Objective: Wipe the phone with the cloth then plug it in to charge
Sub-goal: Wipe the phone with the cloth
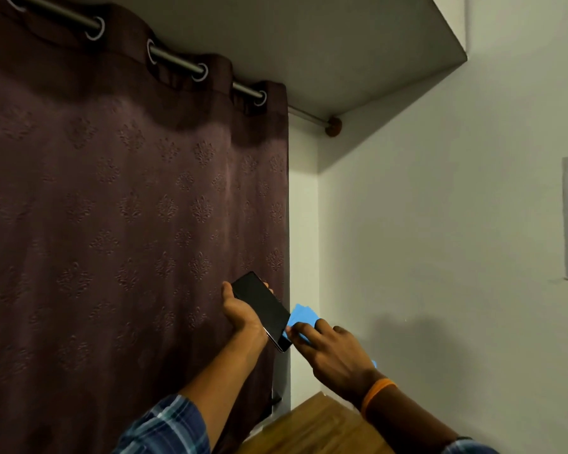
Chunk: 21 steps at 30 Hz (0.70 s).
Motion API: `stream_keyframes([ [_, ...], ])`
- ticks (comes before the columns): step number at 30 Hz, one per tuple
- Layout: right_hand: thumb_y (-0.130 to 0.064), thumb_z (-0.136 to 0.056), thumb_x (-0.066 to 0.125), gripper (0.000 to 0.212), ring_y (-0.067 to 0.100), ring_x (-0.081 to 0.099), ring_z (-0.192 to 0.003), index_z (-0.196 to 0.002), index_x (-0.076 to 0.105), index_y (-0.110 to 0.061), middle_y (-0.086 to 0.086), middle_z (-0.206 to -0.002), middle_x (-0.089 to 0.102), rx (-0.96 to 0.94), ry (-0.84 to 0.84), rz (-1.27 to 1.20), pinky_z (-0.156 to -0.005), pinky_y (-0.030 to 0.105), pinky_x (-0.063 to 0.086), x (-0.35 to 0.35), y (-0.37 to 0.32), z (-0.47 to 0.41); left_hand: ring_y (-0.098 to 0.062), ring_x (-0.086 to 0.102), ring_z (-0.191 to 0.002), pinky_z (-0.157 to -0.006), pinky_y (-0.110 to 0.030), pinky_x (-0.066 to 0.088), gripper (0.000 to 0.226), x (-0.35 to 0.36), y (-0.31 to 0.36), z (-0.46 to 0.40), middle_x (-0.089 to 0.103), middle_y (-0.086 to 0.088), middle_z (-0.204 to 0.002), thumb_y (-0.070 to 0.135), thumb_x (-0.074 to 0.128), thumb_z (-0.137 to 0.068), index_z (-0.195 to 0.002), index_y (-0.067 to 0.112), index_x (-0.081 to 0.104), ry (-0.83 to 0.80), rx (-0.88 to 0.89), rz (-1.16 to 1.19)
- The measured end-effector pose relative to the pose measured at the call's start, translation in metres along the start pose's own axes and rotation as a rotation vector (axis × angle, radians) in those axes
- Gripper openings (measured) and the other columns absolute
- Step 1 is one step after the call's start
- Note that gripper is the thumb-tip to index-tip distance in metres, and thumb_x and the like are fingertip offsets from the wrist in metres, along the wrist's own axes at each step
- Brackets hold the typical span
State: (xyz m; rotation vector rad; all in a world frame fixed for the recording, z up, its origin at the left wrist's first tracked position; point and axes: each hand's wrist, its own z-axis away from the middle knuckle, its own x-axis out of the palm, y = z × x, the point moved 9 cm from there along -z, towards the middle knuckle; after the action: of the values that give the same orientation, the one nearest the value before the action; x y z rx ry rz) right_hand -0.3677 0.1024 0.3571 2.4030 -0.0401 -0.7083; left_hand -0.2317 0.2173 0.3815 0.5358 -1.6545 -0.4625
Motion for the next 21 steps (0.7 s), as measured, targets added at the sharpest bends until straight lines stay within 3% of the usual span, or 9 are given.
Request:
stream_keyframes([
  [3, -0.013, -0.085, 0.061, 0.059, 0.025, 0.056, -0.086, -0.142, 0.048, -0.018, 0.004, -0.122, 0.056, 0.108, -0.015, -0.027, -0.052, 0.037, 0.055, 0.000, 0.012, 0.001, -0.025, 0.070, -0.057, -0.062, -0.028, 0.055, 0.073, 0.002, 0.000, 0.003, 0.073, -0.015, -0.071, 0.067, 0.035, -0.090, -0.076, 0.009, 0.076, -0.004, 0.002, -0.016],
  [5, -0.014, -0.079, 0.073, 0.066, 0.024, 0.057, -0.086, -0.141, 0.050, -0.018, 0.003, -0.121, 0.054, 0.144, -0.020, -0.059, -0.051, 0.036, 0.055, -0.001, 0.008, 0.001, -0.029, 0.069, -0.069, -0.069, -0.033, 0.055, 0.071, -0.001, 0.001, 0.002, 0.071, -0.019, -0.085, 0.067, 0.036, -0.090, -0.094, 0.006, 0.074, 0.027, -0.002, -0.042],
  [7, -0.017, -0.081, 0.072, 0.065, 0.024, 0.055, -0.087, -0.141, 0.048, -0.017, 0.003, -0.121, 0.052, 0.095, -0.011, -0.075, -0.052, 0.036, 0.054, -0.004, -0.006, 0.000, -0.033, 0.067, -0.080, -0.078, -0.038, 0.055, 0.072, -0.005, 0.003, 0.001, 0.069, -0.023, -0.098, 0.067, 0.037, -0.092, -0.109, 0.005, 0.069, 0.060, -0.006, -0.075],
  [9, -0.019, -0.085, 0.068, 0.062, 0.023, 0.054, -0.089, -0.143, 0.045, -0.018, 0.002, -0.123, 0.052, 0.035, -0.013, -0.083, -0.054, 0.035, 0.053, -0.006, -0.016, 0.002, -0.033, 0.068, -0.080, -0.076, -0.037, 0.056, 0.071, -0.008, 0.006, 0.004, 0.069, -0.022, -0.098, 0.067, 0.037, -0.092, -0.107, 0.006, 0.070, 0.075, 0.003, -0.086],
  [12, -0.018, -0.089, 0.059, 0.058, 0.022, 0.056, -0.090, -0.145, 0.042, -0.019, 0.001, -0.125, 0.055, -0.005, -0.033, -0.057, -0.056, 0.034, 0.052, -0.012, -0.013, 0.005, -0.036, 0.069, -0.092, -0.092, -0.043, 0.056, 0.076, -0.009, 0.011, 0.011, 0.071, -0.023, -0.104, 0.067, 0.038, -0.091, -0.117, 0.004, 0.070, 0.098, 0.019, -0.096],
  [17, -0.013, -0.087, 0.059, 0.060, 0.023, 0.058, -0.088, -0.145, 0.045, -0.017, 0.004, -0.124, 0.057, -0.002, -0.089, -0.013, -0.054, 0.035, 0.052, -0.016, -0.001, 0.005, -0.029, 0.067, -0.068, -0.069, -0.032, 0.053, 0.074, 0.001, 0.018, 0.020, 0.070, -0.018, -0.081, 0.067, 0.033, -0.093, -0.093, 0.004, 0.073, 0.021, -0.001, -0.080],
  [21, -0.007, -0.076, 0.072, 0.059, 0.027, 0.064, -0.087, -0.133, 0.061, -0.017, 0.003, -0.118, 0.064, 0.243, -0.187, -0.042, -0.047, 0.038, 0.055, -0.016, 0.028, 0.004, -0.029, 0.067, -0.067, -0.068, -0.033, 0.053, 0.072, 0.004, 0.022, 0.025, 0.069, -0.019, -0.080, 0.065, 0.035, -0.092, -0.096, 0.003, 0.072, -0.039, -0.007, -0.098],
])
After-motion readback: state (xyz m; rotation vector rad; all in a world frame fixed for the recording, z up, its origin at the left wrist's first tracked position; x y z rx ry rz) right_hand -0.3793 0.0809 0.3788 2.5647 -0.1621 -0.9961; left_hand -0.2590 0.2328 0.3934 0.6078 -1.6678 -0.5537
